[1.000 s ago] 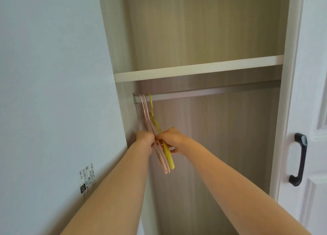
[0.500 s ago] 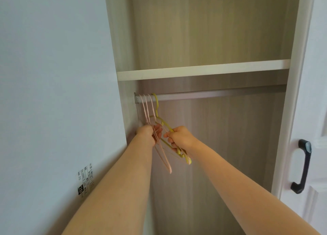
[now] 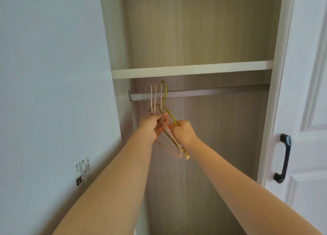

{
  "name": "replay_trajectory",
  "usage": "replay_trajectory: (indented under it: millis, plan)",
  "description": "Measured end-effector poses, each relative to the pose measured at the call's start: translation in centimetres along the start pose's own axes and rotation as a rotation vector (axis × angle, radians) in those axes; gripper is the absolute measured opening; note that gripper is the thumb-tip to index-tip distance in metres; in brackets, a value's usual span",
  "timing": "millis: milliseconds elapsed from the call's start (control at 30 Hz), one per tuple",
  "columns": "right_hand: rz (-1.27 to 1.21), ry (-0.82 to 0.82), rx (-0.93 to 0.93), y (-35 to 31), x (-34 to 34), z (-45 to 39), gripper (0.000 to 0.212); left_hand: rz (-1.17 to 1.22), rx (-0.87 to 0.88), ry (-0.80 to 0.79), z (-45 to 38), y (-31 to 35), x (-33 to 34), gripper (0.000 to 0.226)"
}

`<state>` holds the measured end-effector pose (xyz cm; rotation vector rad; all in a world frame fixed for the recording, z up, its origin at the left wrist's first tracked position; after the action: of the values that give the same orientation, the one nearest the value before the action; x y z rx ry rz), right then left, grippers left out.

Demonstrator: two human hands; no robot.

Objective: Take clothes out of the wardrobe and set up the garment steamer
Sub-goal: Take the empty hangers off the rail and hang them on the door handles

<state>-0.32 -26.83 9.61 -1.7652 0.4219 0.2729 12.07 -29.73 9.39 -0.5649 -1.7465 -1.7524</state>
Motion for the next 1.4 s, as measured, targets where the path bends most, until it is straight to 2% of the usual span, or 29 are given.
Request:
replay_trajectory:
  millis: [233, 600, 967, 1400]
  plan:
    - [-0.096, 0.061, 0.068, 3.2, -3.7, 4.3, 0.022, -0.118, -0.013, -0.053, 3.8, -3.4, 1.0, 0.012]
    - [0.006, 0.093, 0.153, 8.7, -8.0, 15.2, 0.020, -0.075, -0.116, -0.104, 12.4, -11.2, -1.3, 0.008]
    - [0.191, -0.029, 0.259, 15.4, -6.2, 28.0, 0.021, -0.047, -0.245, -0.062, 22.6, -20.1, -8.0, 0.016]
    - [0.084, -0.150, 0.289, 20.1, -3.2, 37.8, 0.026, -0.050, -0.360, 0.041, 30.8, -26.1, -14.7, 0.013]
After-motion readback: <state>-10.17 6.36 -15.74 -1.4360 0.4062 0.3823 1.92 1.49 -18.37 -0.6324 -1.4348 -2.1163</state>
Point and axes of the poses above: each hand's wrist, its own z-axis away from the middle knuckle, its own x-axis out of the palm, y = z × x, the point moved 10 cm from there along -z, towards the middle knuckle, and after that the axes turned 11 degrees about z, right-handed, at the moved point
